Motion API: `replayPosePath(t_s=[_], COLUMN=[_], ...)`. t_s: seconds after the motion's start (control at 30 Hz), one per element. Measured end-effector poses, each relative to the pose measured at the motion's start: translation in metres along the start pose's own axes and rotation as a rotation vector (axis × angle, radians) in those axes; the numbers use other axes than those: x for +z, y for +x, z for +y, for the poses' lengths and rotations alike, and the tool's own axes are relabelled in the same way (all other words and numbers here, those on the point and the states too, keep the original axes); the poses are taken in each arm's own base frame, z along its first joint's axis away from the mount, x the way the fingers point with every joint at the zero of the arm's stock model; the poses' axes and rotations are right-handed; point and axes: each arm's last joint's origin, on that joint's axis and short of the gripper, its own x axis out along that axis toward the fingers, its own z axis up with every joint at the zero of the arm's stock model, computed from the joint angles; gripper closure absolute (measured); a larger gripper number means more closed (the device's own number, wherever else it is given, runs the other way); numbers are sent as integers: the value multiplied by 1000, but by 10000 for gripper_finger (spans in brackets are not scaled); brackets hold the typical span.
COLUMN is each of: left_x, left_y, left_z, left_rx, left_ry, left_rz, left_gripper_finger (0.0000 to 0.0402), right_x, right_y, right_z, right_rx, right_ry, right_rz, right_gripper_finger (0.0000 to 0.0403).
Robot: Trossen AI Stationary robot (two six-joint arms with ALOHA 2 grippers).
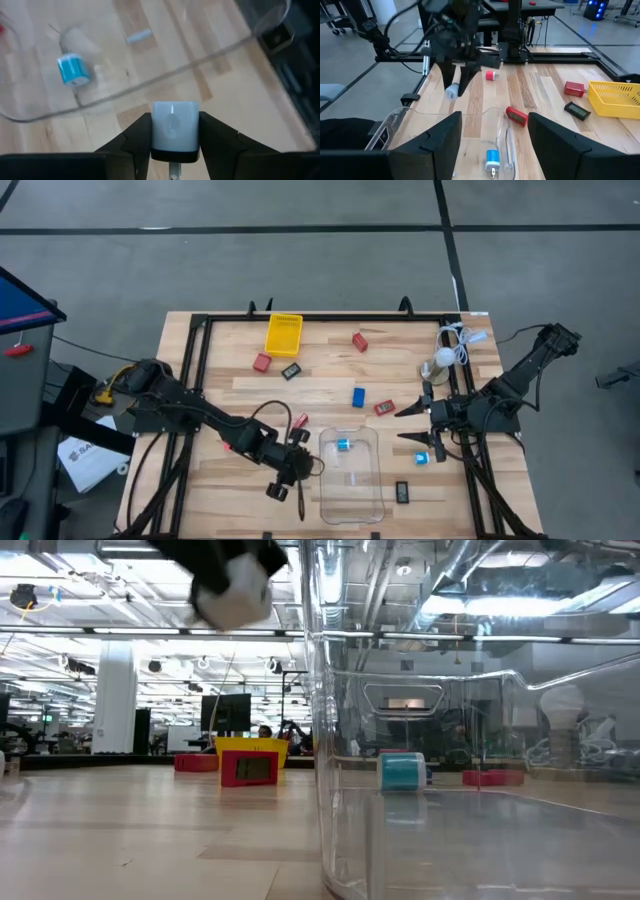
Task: Pick & Place Office items
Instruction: Put the white power adapter into the clear bin
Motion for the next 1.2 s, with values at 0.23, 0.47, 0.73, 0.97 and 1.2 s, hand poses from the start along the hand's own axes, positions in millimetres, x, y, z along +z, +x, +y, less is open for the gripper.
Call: replayPosePath(t_s=[0.23,0.47,0.73,0.97,1.2], left_x=[17,25,26,48,50], left_y=[-5,0,6,24,50], left_z=[8,35,62,66,62], left_rx=[-3,33,81,4,27], left_ry=[-115,-234,-285,-257,-248], left_rz=[-173,-248,-244,-265,-151], left_gripper_finger=[269,270,270,270,270], right_x=[0,0,1,1,0], right_y=[0,0,0,0,0], right_z=[0,0,0,0,0], right_rx=[0,1,-1,1,1], right_ry=[-4,-10,-14,-17,-24], right_rz=[1,-1,-5,-13,-4], right_gripper_finger=[181,181,181,181,181])
